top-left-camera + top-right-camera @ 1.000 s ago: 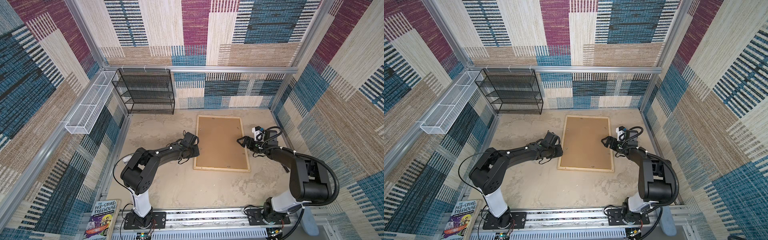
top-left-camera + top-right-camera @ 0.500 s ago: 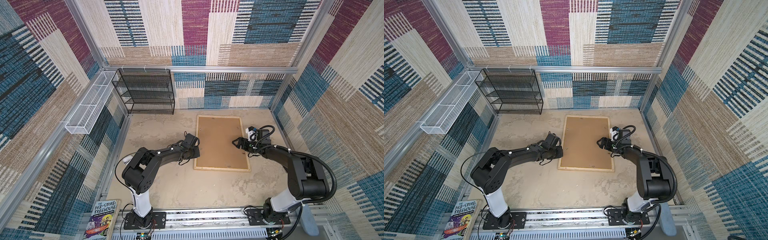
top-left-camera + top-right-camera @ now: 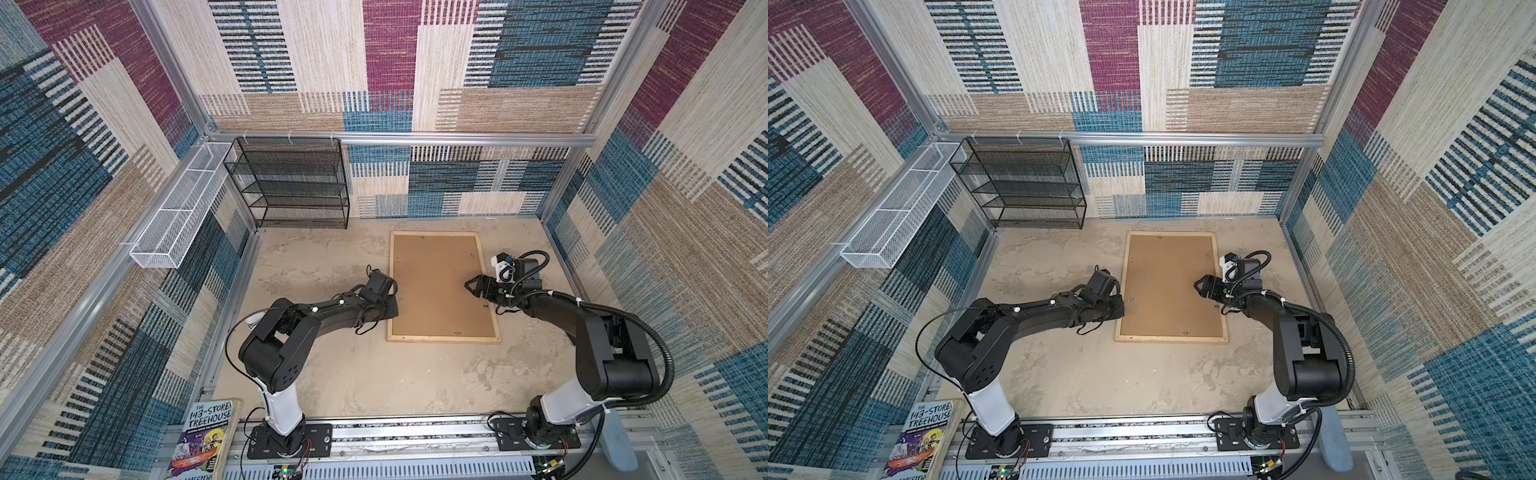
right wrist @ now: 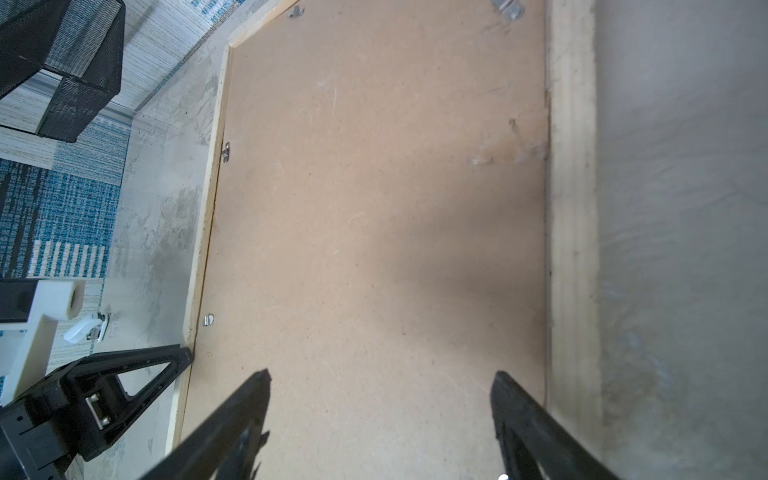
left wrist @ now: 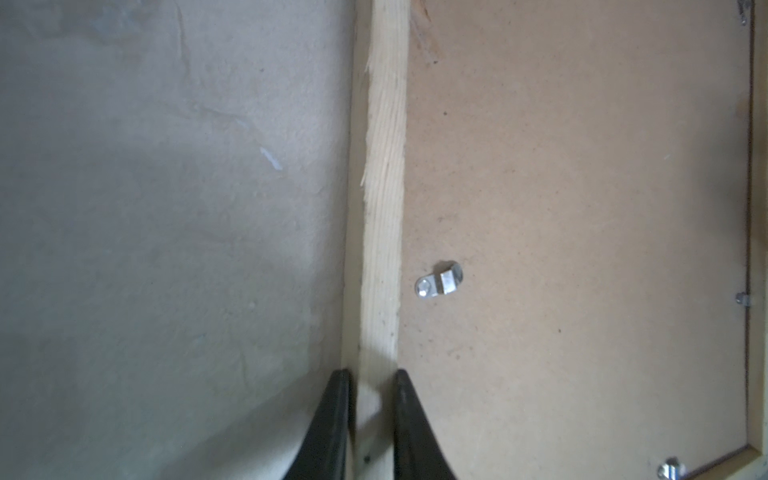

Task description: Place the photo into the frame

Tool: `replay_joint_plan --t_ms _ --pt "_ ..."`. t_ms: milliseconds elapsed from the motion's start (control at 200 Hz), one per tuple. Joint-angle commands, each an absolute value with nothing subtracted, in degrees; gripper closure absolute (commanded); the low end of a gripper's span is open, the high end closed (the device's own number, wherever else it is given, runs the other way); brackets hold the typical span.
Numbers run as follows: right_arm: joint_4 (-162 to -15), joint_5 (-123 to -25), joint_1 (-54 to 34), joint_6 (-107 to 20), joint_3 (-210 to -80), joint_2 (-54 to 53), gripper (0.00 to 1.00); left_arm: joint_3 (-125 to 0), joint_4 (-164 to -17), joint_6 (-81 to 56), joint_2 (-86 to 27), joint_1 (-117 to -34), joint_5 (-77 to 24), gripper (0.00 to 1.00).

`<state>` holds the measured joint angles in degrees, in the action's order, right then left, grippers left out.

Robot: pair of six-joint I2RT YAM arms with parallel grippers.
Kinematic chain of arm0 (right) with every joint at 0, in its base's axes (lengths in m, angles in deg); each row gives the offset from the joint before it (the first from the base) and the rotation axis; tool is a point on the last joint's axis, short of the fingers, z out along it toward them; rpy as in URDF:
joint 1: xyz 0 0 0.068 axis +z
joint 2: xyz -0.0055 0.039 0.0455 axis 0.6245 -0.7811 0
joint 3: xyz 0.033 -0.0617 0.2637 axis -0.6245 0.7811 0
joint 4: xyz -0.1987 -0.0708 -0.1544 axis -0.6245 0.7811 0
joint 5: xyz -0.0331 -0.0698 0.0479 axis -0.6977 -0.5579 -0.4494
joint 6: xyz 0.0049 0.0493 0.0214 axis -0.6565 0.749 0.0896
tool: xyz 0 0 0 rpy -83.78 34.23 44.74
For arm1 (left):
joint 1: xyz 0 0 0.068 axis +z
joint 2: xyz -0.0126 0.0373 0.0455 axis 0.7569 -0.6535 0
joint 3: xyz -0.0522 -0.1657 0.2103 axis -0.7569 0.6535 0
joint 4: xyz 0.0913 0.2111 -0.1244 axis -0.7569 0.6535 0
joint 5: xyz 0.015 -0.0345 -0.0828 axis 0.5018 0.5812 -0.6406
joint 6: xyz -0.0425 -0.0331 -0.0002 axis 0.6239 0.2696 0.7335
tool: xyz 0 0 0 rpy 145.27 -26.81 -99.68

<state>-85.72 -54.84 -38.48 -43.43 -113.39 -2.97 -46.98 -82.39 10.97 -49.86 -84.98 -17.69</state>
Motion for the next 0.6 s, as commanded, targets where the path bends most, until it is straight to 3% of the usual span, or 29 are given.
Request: replay_joint_plan --t_ms 0,270,596 --pt "-86.89 -54.52 -38.38 -43.65 -113.33 -2.51 0.15 -46.23 -79.50 7.36 -48.57 -85.05 -19.74 0.88" --pt "-88.14 -51.46 -37.20 -43.72 -113.32 -2.64 0.20 -43.32 -78.87 7.52 -45.58 -85.38 -20.91 0.88" --pt "-92.34 -51.35 -28.14 -40.27 -116.82 -8.06 0.22 -33.68 -83.83 11.59 -39.77 -87.28 -24.10 0.88"
